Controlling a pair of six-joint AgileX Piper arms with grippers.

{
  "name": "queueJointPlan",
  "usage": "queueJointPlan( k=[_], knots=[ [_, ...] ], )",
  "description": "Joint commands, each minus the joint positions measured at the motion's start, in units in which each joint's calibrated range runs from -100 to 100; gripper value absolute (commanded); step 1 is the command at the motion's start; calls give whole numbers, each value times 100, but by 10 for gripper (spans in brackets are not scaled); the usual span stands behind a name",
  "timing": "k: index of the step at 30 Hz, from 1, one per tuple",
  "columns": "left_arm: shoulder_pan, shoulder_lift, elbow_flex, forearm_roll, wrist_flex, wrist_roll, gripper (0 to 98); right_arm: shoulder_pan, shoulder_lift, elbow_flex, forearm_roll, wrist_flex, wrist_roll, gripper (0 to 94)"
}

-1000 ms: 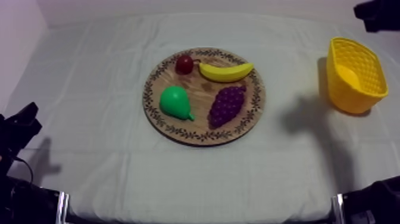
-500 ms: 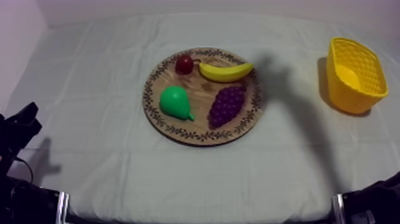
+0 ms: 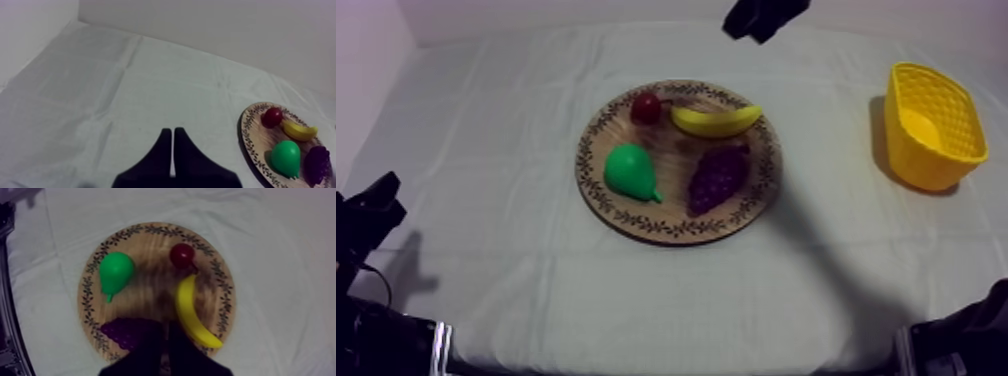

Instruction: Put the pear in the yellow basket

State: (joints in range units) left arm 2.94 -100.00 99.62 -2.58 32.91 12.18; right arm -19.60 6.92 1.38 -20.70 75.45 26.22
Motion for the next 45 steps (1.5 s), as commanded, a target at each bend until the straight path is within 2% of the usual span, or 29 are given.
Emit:
queueJointPlan(
  k=[1, 3, 5, 11, 13, 15, 22, 45],
  knots=[
    [-1, 0, 5, 1, -1, 1, 1, -152, 77, 37, 9, -95, -33, 79],
    [-1, 0, 5, 1, -1, 1, 1, -243, 154, 71, 21, -151, -60, 114],
    [-1, 0, 5, 1, -1, 1, 1, -309, 220, 113, 28, -187, -108, 198],
    [-1, 0, 5, 1, -1, 1, 1, -499, 377, 90, 166, -181, -342, 701],
    [-1, 0, 5, 1, -1, 1, 1, -558, 399, 29, 208, -144, -396, 799],
    [-1, 0, 5, 1, -1, 1, 1, -609, 413, -47, 232, -118, -439, 848],
    [-1, 0, 5, 1, -1, 1, 1, -739, 681, -255, 253, -168, -516, 888],
    [-1, 0, 5, 1, -1, 1, 1, -1207, 3198, -725, 388, -1155, -537, 899]
  ],
)
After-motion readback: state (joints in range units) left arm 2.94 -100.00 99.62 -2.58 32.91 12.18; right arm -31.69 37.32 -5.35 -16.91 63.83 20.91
